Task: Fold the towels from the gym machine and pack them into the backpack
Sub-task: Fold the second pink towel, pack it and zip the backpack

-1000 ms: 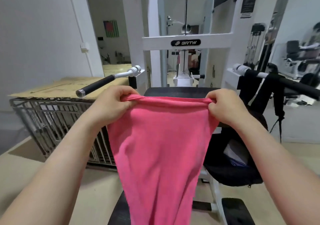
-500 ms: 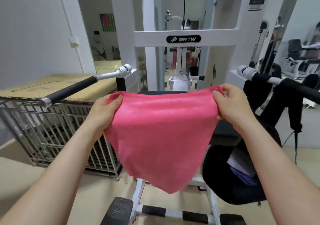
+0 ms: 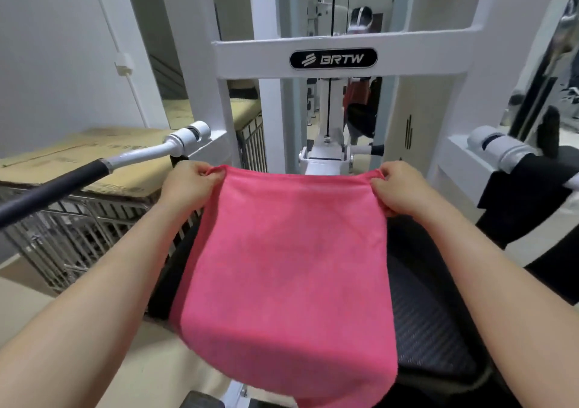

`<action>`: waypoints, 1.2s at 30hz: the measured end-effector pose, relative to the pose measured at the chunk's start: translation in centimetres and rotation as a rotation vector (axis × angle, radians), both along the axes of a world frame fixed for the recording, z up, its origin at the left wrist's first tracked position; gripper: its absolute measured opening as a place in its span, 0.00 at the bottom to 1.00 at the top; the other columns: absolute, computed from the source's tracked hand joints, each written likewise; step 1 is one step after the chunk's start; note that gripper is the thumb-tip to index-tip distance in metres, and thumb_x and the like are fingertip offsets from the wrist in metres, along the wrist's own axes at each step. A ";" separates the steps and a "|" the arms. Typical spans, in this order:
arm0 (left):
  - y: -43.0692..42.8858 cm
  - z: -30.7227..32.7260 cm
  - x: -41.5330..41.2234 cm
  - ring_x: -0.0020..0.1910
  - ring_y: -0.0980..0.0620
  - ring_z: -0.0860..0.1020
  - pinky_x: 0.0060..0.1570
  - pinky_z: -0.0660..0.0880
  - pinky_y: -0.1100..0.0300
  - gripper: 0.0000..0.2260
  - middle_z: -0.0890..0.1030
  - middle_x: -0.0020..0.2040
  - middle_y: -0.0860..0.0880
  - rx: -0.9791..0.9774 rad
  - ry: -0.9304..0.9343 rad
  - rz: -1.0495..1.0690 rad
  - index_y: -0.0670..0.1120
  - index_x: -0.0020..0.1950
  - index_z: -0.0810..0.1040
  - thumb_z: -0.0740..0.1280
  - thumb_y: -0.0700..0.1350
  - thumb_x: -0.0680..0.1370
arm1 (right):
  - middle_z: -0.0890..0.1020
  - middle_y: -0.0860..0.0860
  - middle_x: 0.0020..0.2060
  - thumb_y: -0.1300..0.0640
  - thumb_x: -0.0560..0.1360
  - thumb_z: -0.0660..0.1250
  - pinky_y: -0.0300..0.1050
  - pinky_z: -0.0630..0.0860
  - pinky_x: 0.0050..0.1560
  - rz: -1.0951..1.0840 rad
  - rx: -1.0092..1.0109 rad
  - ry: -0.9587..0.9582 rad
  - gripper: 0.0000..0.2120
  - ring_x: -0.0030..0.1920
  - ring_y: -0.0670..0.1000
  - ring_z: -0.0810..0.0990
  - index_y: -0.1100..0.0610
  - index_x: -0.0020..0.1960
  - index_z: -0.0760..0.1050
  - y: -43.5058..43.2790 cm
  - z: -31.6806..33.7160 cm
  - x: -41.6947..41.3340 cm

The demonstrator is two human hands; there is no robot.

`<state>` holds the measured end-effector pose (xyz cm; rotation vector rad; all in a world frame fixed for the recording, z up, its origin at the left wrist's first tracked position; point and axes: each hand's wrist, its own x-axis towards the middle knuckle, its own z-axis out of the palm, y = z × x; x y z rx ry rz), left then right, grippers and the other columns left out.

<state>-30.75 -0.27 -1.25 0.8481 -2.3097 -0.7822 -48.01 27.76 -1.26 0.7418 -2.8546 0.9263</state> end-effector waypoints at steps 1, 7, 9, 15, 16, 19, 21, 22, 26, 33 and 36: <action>-0.6 -0.2 -1.3 0.29 0.48 0.69 0.30 0.62 0.59 0.15 0.73 0.28 0.49 0.084 0.031 -0.031 0.46 0.35 0.79 0.66 0.52 0.78 | 0.78 0.55 0.33 0.59 0.77 0.59 0.49 0.76 0.37 -0.001 0.006 -0.016 0.10 0.35 0.57 0.78 0.61 0.39 0.73 -0.2 0.0 -1.0; -3.2 -1.6 -8.2 0.37 0.49 0.76 0.41 0.72 0.56 0.14 0.80 0.39 0.43 0.181 0.090 -0.019 0.40 0.45 0.83 0.66 0.51 0.78 | 0.76 0.54 0.29 0.62 0.75 0.67 0.36 0.61 0.20 -0.031 -0.226 -0.356 0.06 0.27 0.49 0.72 0.64 0.44 0.80 -0.8 -0.5 -6.6; -3.9 -1.8 -10.6 0.38 0.48 0.76 0.40 0.70 0.56 0.19 0.79 0.37 0.41 0.132 0.064 -0.023 0.37 0.42 0.82 0.64 0.53 0.79 | 0.76 0.55 0.31 0.62 0.75 0.67 0.36 0.58 0.20 -0.069 -0.268 -0.430 0.05 0.28 0.50 0.74 0.64 0.45 0.79 -1.1 -0.4 -8.6; -5.8 -1.6 -18.3 0.36 0.44 0.74 0.38 0.67 0.55 0.26 0.74 0.33 0.39 0.087 0.013 -0.079 0.32 0.37 0.77 0.58 0.54 0.81 | 0.71 0.56 0.27 0.65 0.73 0.62 0.44 0.70 0.29 -0.290 -0.332 -0.208 0.08 0.27 0.53 0.69 0.60 0.36 0.76 -4.2 -0.8 -14.2; -5.8 -1.5 -19.4 0.37 0.43 0.74 0.38 0.66 0.55 0.26 0.73 0.32 0.40 0.079 -0.002 -0.083 0.34 0.34 0.75 0.58 0.54 0.81 | 0.73 0.58 0.27 0.64 0.71 0.62 0.46 0.75 0.32 -0.343 -0.315 -0.100 0.08 0.29 0.54 0.73 0.60 0.34 0.75 -4.8 -0.8 -15.0; -5.7 -1.7 -21.8 0.39 0.42 0.75 0.38 0.63 0.56 0.23 0.72 0.31 0.43 0.063 -0.038 -0.079 0.42 0.30 0.69 0.57 0.53 0.81 | 0.82 0.61 0.39 0.61 0.73 0.61 0.47 0.74 0.40 -0.457 -0.224 0.051 0.09 0.41 0.61 0.80 0.62 0.40 0.79 -6.0 -1.2 -16.3; -5.4 -2.3 -22.4 0.46 0.40 0.78 0.40 0.65 0.56 0.19 0.75 0.36 0.42 0.032 -0.107 -0.104 0.43 0.35 0.72 0.57 0.53 0.81 | 0.81 0.62 0.49 0.57 0.75 0.62 0.47 0.69 0.43 -0.465 -0.075 0.073 0.11 0.50 0.64 0.78 0.63 0.52 0.76 -6.9 -1.8 -15.7; -5.1 -2.7 -22.3 0.52 0.40 0.78 0.43 0.69 0.54 0.15 0.78 0.42 0.42 0.011 -0.156 -0.123 0.44 0.42 0.75 0.59 0.53 0.80 | 0.79 0.62 0.52 0.55 0.76 0.62 0.49 0.69 0.44 -0.412 0.005 0.095 0.15 0.53 0.65 0.77 0.63 0.57 0.72 -7.4 -2.1 -14.8; -1.9 -2.5 -17.2 0.58 0.47 0.77 0.58 0.72 0.55 0.16 0.79 0.60 0.46 -0.066 -0.212 -0.407 0.49 0.65 0.73 0.65 0.49 0.77 | 0.76 0.53 0.62 0.48 0.75 0.57 0.53 0.74 0.59 0.133 0.197 0.154 0.23 0.63 0.60 0.74 0.50 0.69 0.67 -7.9 -2.8 -7.3; 5.6 -5.8 -3.7 0.69 0.51 0.68 0.68 0.65 0.52 0.27 0.72 0.70 0.49 -0.546 -0.272 -0.815 0.47 0.73 0.66 0.54 0.60 0.78 | 0.67 0.53 0.73 0.37 0.71 0.36 0.57 0.62 0.70 0.358 0.391 0.266 0.37 0.73 0.55 0.63 0.47 0.75 0.60 -6.9 -6.0 2.2; 5.6 -6.8 -1.7 0.71 0.47 0.67 0.69 0.66 0.50 0.27 0.70 0.72 0.46 -0.551 -0.270 -0.660 0.49 0.73 0.67 0.51 0.60 0.78 | 0.69 0.55 0.71 0.38 0.74 0.41 0.58 0.65 0.68 0.319 0.374 0.293 0.33 0.71 0.56 0.66 0.48 0.73 0.65 -7.0 -6.0 1.8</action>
